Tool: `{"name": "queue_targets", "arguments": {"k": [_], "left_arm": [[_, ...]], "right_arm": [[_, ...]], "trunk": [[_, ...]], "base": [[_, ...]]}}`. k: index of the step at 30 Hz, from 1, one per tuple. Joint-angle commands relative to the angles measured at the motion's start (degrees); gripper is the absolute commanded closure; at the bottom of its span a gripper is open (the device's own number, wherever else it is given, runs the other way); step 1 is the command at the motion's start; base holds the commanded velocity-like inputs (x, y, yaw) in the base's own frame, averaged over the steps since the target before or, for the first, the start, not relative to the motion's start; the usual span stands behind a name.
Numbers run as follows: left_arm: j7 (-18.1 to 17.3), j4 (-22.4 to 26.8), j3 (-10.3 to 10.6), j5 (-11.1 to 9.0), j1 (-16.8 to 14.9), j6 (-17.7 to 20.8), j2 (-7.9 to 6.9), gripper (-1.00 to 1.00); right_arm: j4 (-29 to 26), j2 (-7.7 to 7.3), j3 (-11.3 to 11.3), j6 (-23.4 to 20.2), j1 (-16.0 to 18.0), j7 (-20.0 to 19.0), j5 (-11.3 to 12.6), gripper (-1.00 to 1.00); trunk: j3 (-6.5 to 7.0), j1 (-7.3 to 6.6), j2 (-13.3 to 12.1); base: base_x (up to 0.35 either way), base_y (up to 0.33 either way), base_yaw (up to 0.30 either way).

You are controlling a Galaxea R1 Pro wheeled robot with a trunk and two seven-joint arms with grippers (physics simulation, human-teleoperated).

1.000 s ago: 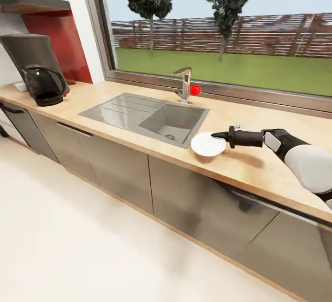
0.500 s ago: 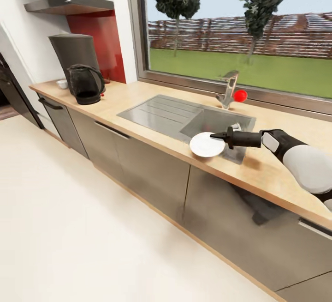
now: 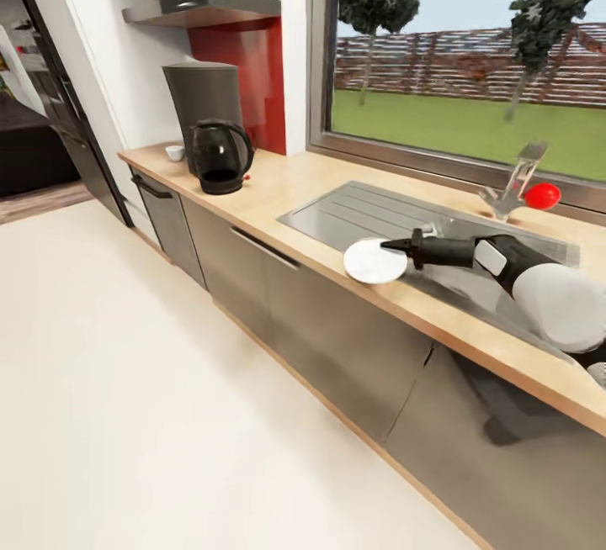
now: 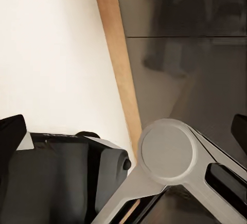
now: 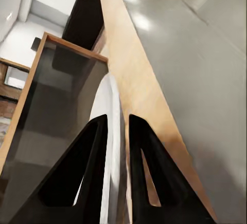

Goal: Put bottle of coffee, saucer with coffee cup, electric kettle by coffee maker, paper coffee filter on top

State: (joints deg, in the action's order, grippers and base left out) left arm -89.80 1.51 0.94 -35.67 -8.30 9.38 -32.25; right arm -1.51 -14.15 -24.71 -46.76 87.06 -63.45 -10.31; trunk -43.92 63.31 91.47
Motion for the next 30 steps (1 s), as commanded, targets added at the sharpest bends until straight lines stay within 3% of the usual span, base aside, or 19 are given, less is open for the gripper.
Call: {"name": "queue_targets", "arguments": {"k": [1,3,6,24,30], "left_arm": [[-0.2,0.0,0.1,0.0,-0.1,0.6,0.00,-1.00],[-0.2,0.0,0.1,0.0,-0.1,0.6,0.00,-1.00],[-0.2,0.0,0.1,0.0,-0.1,0.6,0.00,-1.00],[-0.2,0.0,0.1,0.0,-0.1,0.5,0.00,-1.00],[-0.2,0.0,0.1,0.0,-0.1,0.5,0.00,-1.00]], "right_arm": [[0.0,0.13,-0.4,-0.4,0.0,-0.3,-0.1,1.00],[-0.1,0.51,-0.4,-0.4,0.0,-0.4,1.9,1.00],[-0.1,0.85,-0.3,-0.4,0.0,-0.4,3.0,1.00],[-0.1,1.14,-0.4,-0.4,0.0,-0.3,3.3,1.00],[-0.1,1.14,-0.4,-0.4,0.0,-0.3,3.3,1.00]], "trunk": [[-0.05,0.03,0.0],[-0.05,0.03,0.0],[-0.05,0.03,0.0],[-0.05,0.03,0.0],[-0.05,0.03,0.0]], "base": [[0.274,0.221,0.270],[0.274,0.221,0.271],[0.274,0.221,0.271],[0.273,0.233,0.270],[0.274,0.241,0.130]]}}
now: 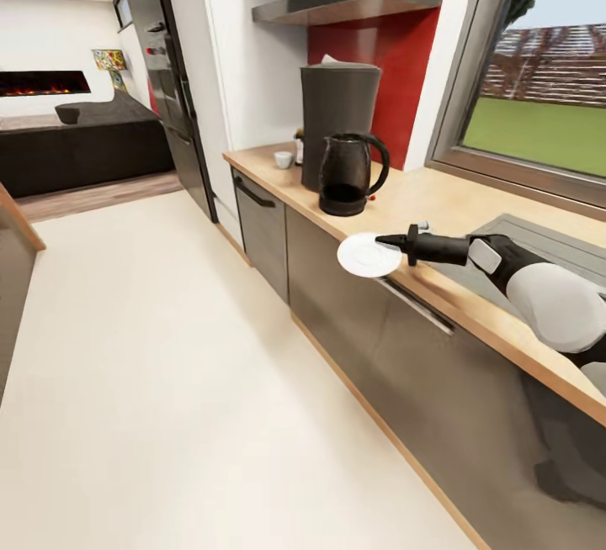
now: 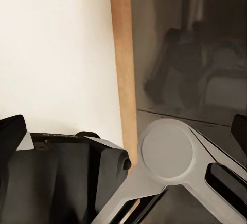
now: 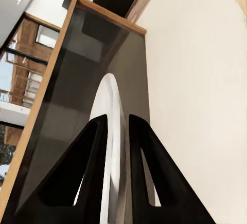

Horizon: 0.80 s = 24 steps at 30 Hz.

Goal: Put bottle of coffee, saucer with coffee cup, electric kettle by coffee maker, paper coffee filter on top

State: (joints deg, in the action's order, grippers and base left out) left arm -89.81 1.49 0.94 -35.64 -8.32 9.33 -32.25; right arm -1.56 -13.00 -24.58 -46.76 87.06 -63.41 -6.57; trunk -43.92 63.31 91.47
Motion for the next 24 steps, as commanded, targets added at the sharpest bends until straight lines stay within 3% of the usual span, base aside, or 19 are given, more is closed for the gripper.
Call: {"name": "queue_targets", "arguments": {"k": [1,5,10,11,13,14,17,18,19,21,24], "left_arm": [[-0.2,0.0,0.1,0.0,0.0,0.6,0.00,-1.00],[-0.2,0.0,0.2,0.0,0.0,0.5,0.13,-1.00],[-0.2,1.0,0.7,-0.1,0.0,0.3,2.44,-1.00],[4.0,4.5,0.5,-0.1,0.0,0.3,3.12,-1.00],[9.9,7.9,-1.1,-0.1,0.0,0.4,3.44,-1.00],[19.7,13.6,-4.8,-0.1,0.0,0.5,4.57,-1.00],[30.3,18.8,-7.9,-0.1,0.0,0.4,5.63,-1.00],[34.9,20.5,-8.7,-0.1,0.0,0.3,6.18,-1.00],[39.9,21.9,-9.5,-0.1,0.0,0.0,7.67,-1.00],[42.7,22.6,-9.9,-0.1,0.0,-1.0,8.86,-1.00],[44.1,23.0,-10.5,-0.1,0.0,-3.1,9.61,-1.00]], "right_arm": [[0.0,0.02,-0.6,-0.4,0.0,-0.3,-0.5,1.00],[0.0,0.39,-0.6,-0.4,0.0,-0.3,-0.5,1.00],[-0.1,3.71,-0.5,-0.3,0.0,0.0,-0.5,1.00],[-0.1,5.90,-0.5,1.8,0.0,2.5,-0.4,1.00],[-0.1,7.38,-0.5,4.0,0.0,5.2,-0.2,1.00],[0.0,8.61,-0.5,5.5,0.0,7.5,1.7,1.00],[-0.1,9.99,-0.4,6.2,0.0,10.3,5.6,1.00],[-0.1,10.73,-0.4,6.4,0.0,12.6,7.7,1.00],[-0.2,11.80,-0.4,6.7,0.0,16.2,10.7,1.00],[-1.2,12.76,-0.4,6.8,0.1,19.2,13.5,1.00],[-2.9,14.40,-0.4,6.9,0.1,22.4,16.1,1.00]], "trunk": [[-0.05,0.03,0.0],[-0.05,0.03,0.0],[-0.05,0.03,0.0],[-0.05,0.03,0.0],[-0.05,0.03,0.0],[-0.05,0.03,0.0],[-0.05,0.03,0.0],[-0.05,0.03,0.0],[-0.05,0.03,0.0],[-0.05,0.03,0.0],[-0.05,0.03,0.0]], "base": [[0.274,0.235,0.033],[0.280,0.224,0.017],[0.168,0.083,0.003],[0.030,0.014,0.000],[0.017,0.008,0.000],[0.006,0.003,0.000],[0.004,0.002,0.000],[0.002,0.001,0.000],[0.000,0.000,0.000],[0.000,0.000,0.000],[0.000,0.000,0.000]]}}
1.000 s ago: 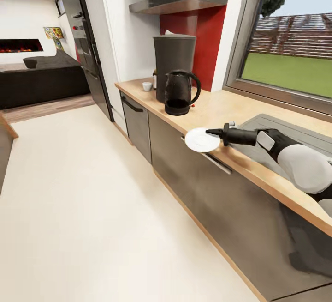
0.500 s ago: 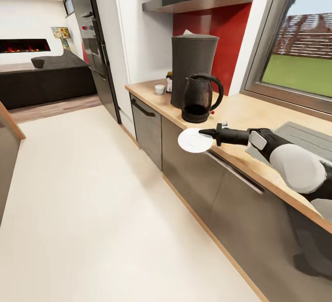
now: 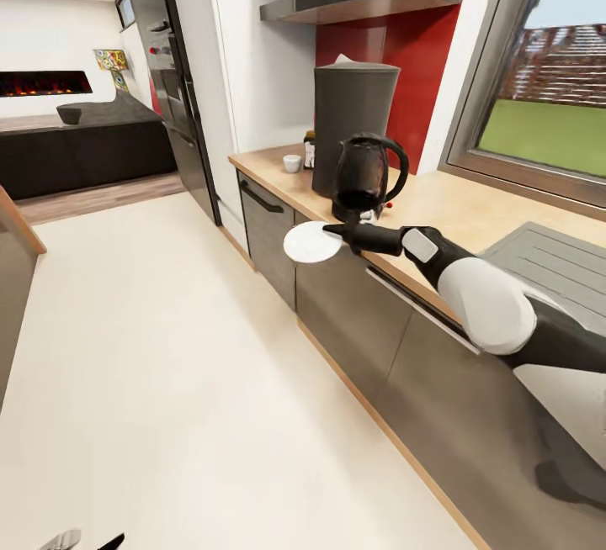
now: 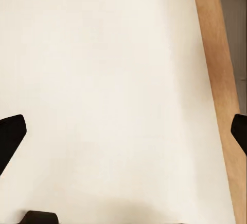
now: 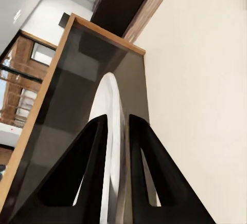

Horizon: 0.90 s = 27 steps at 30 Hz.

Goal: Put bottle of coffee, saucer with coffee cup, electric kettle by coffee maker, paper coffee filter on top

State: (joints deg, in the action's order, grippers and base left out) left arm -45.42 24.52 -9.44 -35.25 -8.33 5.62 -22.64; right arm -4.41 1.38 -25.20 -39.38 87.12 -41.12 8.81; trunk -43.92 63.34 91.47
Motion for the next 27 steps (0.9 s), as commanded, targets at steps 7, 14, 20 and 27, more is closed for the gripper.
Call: {"name": "queue_targets", "arguments": {"k": [7,14,20,27], "left_arm": [[0.6,0.2,-0.7,-0.4,0.0,-1.3,0.40,-1.00],[0.5,0.2,-0.7,-0.4,0.0,-1.4,0.32,-1.00],[0.5,0.2,-0.7,-0.4,0.0,-1.4,0.23,-1.00],[0.5,0.2,-0.7,-0.4,0.0,-1.4,0.23,-1.00]], "right_arm": [[-1.7,3.11,0.1,-0.3,0.0,6.8,2.7,1.00],[-1.7,3.76,0.2,-0.3,0.0,7.1,2.8,1.00],[-1.7,3.80,0.1,-0.3,0.0,7.2,2.8,1.00],[-1.7,3.82,0.1,-0.3,0.0,7.2,2.8,1.00]], "trunk": [[-0.05,0.00,0.0],[-0.05,0.00,0.0],[-0.05,0.00,0.0],[-0.05,0.00,0.0]], "base": [[0.141,0.042,0.000],[0.288,0.200,0.000],[0.242,0.266,0.000],[0.245,0.265,0.000]]}}
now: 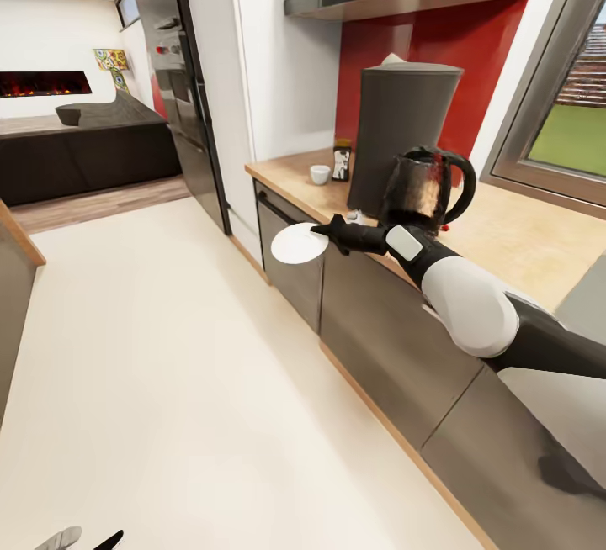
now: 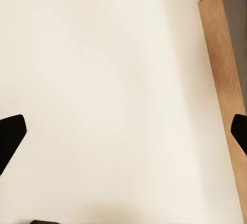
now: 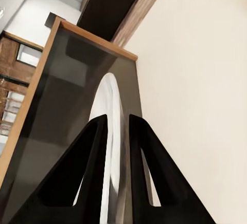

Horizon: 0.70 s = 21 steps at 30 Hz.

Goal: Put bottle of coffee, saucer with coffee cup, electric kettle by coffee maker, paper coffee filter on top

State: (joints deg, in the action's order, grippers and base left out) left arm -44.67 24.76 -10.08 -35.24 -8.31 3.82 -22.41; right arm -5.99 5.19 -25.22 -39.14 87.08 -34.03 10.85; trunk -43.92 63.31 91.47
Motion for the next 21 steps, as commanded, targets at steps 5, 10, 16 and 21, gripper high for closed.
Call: {"name": "queue_targets", "arguments": {"k": [5,10,16,21], "left_arm": [[-0.2,-0.1,0.0,-0.4,0.0,0.4,0.00,-1.00],[-0.2,-0.1,0.0,-0.4,0.0,0.4,0.00,-1.00],[-0.2,-0.1,0.0,-0.4,0.0,0.4,0.00,-1.00],[-0.2,-0.1,0.0,-0.4,0.0,0.4,-0.04,-1.00]], "right_arm": [[-0.1,0.22,0.1,-0.5,0.0,0.1,0.8,1.00],[-0.1,0.28,0.1,-0.1,0.0,0.1,0.8,1.00],[0.2,0.32,0.1,2.2,0.0,0.0,0.8,1.00],[0.3,0.33,0.1,2.9,0.0,0.0,0.8,1.00]], "trunk": [[-0.05,0.02,0.0],[-0.05,0.02,0.0],[-0.05,0.02,0.0],[-0.05,0.02,0.0]], "base": [[0.210,0.223,0.000],[0.068,0.072,0.000],[0.066,0.080,0.000],[0.200,0.207,0.000]]}}
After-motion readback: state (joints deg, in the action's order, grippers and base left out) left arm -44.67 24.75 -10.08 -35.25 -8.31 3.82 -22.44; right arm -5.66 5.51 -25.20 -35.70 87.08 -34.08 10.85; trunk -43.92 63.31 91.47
